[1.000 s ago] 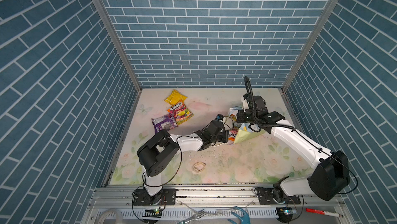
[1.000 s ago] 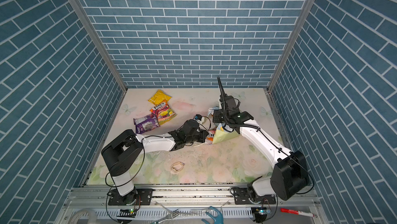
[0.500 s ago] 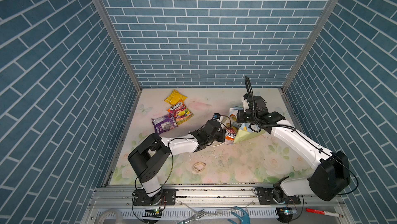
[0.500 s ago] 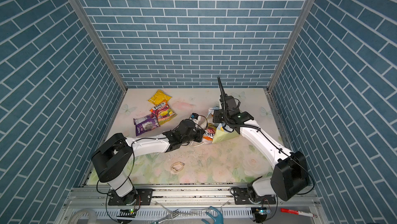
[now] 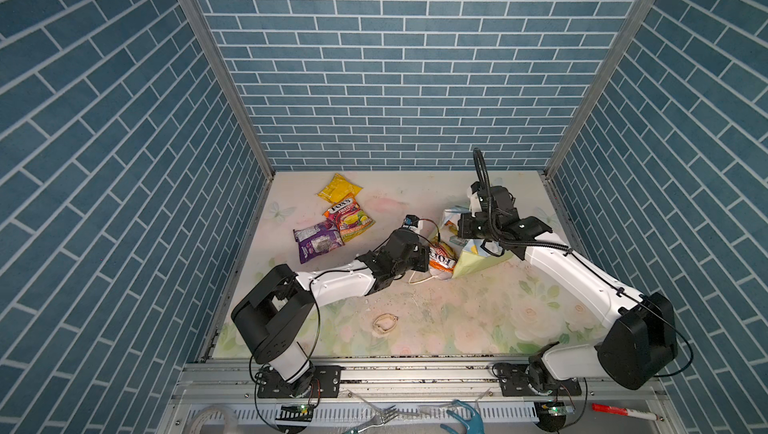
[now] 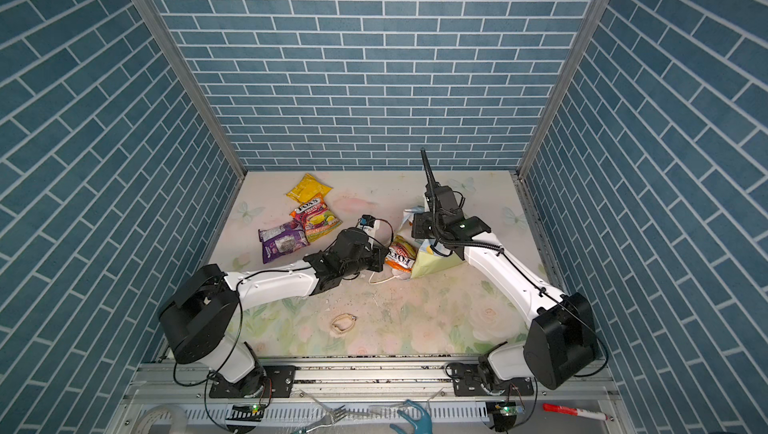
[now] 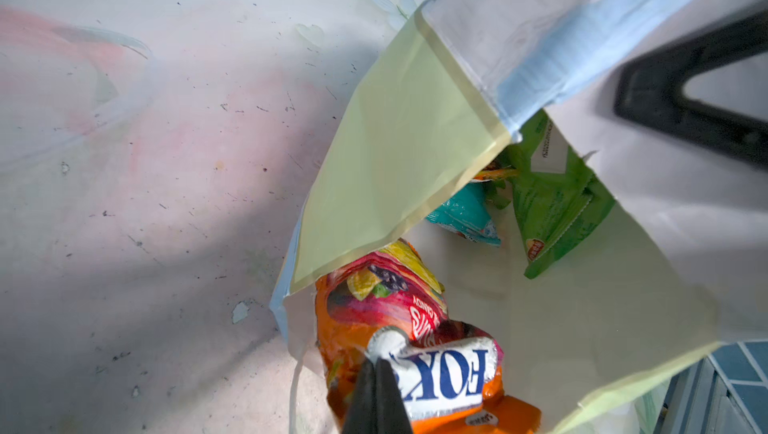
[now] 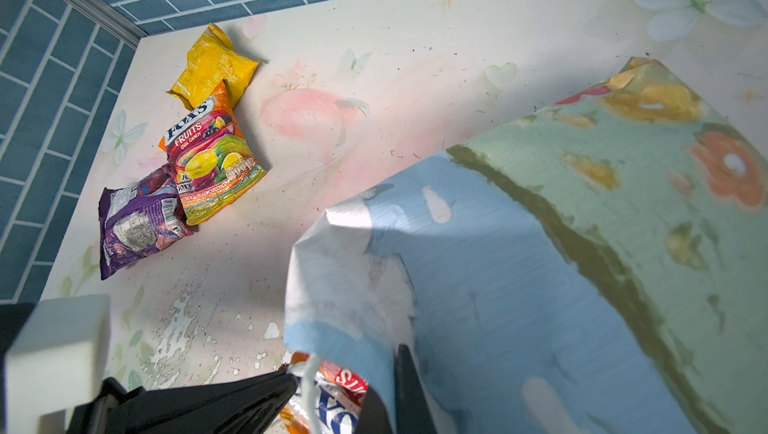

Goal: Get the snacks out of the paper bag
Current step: 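Lower the left gripper into the bag and grasp the orange Fox's bag, then pull the Fox's bag up out of the bag mouth with the left gripper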

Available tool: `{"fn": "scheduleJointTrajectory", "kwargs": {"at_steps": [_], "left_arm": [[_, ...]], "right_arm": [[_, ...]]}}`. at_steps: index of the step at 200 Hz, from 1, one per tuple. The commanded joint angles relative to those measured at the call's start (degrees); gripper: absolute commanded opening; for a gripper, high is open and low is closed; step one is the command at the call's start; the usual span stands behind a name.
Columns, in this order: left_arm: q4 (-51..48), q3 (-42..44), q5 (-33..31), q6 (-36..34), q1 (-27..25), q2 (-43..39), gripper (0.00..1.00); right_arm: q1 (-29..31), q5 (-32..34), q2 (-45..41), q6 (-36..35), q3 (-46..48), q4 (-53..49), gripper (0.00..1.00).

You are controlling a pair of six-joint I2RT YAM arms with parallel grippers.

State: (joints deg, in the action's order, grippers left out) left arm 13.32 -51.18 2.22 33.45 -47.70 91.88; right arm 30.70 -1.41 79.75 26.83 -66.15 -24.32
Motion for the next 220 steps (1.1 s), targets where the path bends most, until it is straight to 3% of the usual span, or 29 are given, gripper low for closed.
{"fn": "scheduleJointTrajectory", "kwargs": {"at_steps": [1,184,187,195,199,220], "left_arm": [[0.2,0.6,-1.8,-1.2,0.6,-3.5,0.0],[-3.8,1.3,-6.2,-4.2,2.3,-12.5,0.0],[-4.6,1.2,-6.2,-4.4,2.4,-12.4,0.03],[-7.4,0.6,-7.7,-4.6,2.6,-12.3,0.32],[-9.2,0.3,-8.7,-4.5,2.7,-12.3,0.41],[-13.7,1.9,-10.1,-3.6,4.7,-12.6,0.52]], "right_arm": [[-0.1,0.3,-0.6,2.8,0.8,0.7,0.0],[0.0,0.4,-1.2,2.8,0.8,0.8,0.0],[0.0,0.5,-1.2,2.8,0.8,0.8,0.0],[-0.1,0.5,-1.2,2.8,0.8,0.8,0.0],[-0.1,0.4,-1.3,2.8,0.7,0.8,0.0],[-0.1,0.3,-1.5,2.8,0.6,0.7,0.0]]}}
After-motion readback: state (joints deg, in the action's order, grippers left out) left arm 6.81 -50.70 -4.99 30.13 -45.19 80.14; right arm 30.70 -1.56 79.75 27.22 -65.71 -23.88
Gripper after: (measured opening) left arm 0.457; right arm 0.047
